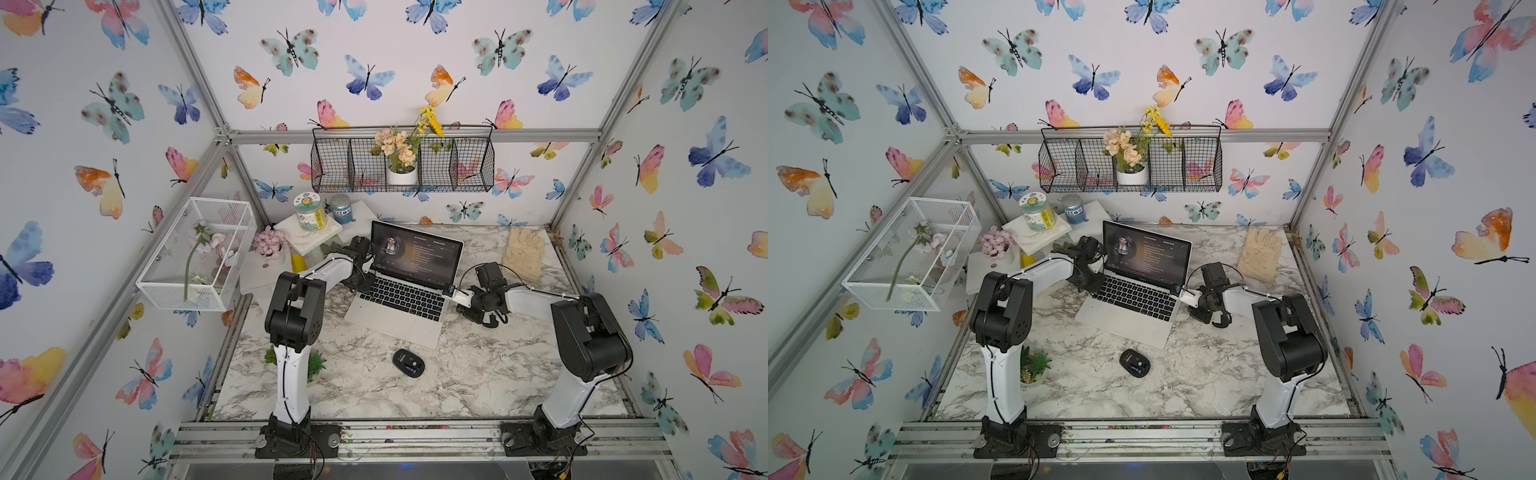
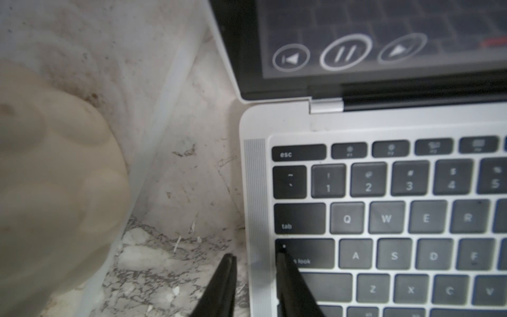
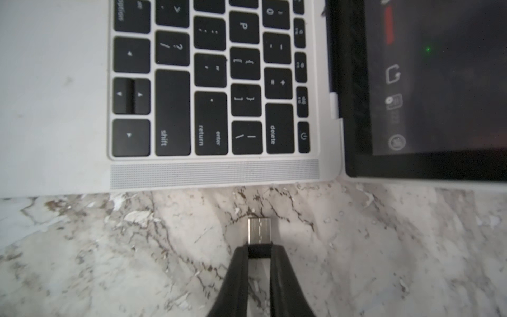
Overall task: Remove the wireless mouse receiver from the laptop
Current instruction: Take out the USB plug from the USB port.
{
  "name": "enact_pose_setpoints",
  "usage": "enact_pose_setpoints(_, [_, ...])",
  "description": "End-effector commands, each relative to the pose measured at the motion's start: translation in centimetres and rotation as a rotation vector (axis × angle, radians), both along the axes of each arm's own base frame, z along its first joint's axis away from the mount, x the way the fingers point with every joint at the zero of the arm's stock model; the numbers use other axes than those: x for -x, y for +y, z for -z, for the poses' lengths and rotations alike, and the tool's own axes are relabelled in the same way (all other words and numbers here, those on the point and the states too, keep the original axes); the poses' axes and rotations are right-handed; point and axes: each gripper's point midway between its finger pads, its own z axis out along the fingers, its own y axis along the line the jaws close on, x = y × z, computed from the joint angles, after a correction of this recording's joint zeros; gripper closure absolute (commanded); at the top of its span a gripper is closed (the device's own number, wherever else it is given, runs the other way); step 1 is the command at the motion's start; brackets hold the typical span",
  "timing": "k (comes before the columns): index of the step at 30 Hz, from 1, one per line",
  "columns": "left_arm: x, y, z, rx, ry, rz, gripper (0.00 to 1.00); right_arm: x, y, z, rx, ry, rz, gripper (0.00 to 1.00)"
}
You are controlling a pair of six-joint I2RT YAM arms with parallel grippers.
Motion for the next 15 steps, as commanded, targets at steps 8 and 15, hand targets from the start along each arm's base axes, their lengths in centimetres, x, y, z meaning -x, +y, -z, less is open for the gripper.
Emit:
enact_pose_setpoints(8, [3.6,-4.2,-5.5,0.357,0.059,0.027,0.34,1.1,1.6,-8.7,-0.19,-0.095,0.01,0.94])
enact_pose_setpoints(15, [6.1,-7.3,-14.1,0.713,0.023,0.029,0.01,3.8,4.4,-13.6,-0.311,-0.167,-0.078,0.94])
